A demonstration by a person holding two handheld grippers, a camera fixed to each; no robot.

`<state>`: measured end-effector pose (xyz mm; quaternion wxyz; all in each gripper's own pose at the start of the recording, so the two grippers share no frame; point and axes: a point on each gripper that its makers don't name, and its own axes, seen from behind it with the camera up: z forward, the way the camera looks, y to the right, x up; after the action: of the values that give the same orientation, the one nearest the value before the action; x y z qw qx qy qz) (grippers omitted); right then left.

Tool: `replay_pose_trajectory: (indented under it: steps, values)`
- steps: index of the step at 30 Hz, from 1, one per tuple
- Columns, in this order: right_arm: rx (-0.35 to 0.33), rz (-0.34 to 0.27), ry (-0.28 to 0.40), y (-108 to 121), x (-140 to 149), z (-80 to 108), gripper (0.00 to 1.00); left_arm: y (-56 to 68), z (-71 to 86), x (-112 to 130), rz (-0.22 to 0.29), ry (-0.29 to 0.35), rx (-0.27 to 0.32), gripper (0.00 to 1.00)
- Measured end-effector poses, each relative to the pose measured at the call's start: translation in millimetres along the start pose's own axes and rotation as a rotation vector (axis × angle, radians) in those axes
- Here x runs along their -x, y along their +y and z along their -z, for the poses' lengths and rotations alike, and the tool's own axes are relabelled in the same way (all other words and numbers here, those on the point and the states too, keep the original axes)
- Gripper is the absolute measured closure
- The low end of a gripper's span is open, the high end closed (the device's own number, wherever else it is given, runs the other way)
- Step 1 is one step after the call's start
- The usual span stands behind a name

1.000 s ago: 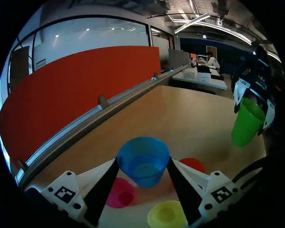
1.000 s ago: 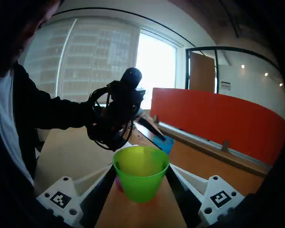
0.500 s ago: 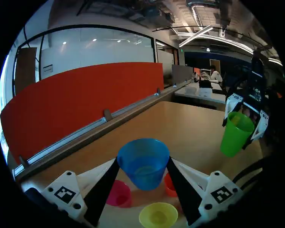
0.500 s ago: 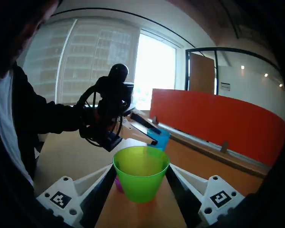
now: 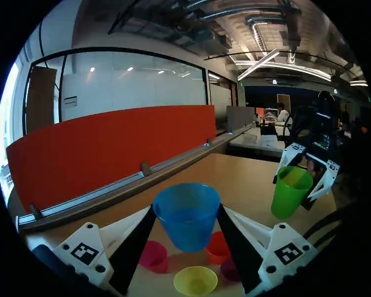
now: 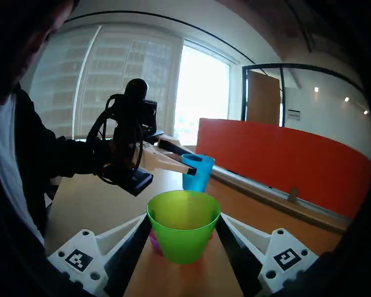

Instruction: Pour water

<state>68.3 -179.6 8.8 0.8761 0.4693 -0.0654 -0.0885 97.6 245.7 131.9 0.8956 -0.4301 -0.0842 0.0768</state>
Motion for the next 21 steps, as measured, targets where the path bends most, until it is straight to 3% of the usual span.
replay_pose_trajectory:
  steps: [21]
  values:
    - [-0.021, 0.009, 0.009, -9.2, -14.1, -8.7, 0.09, 1.0, 45.6, -38.8, -0.017, 0.105, -0.06, 0.13]
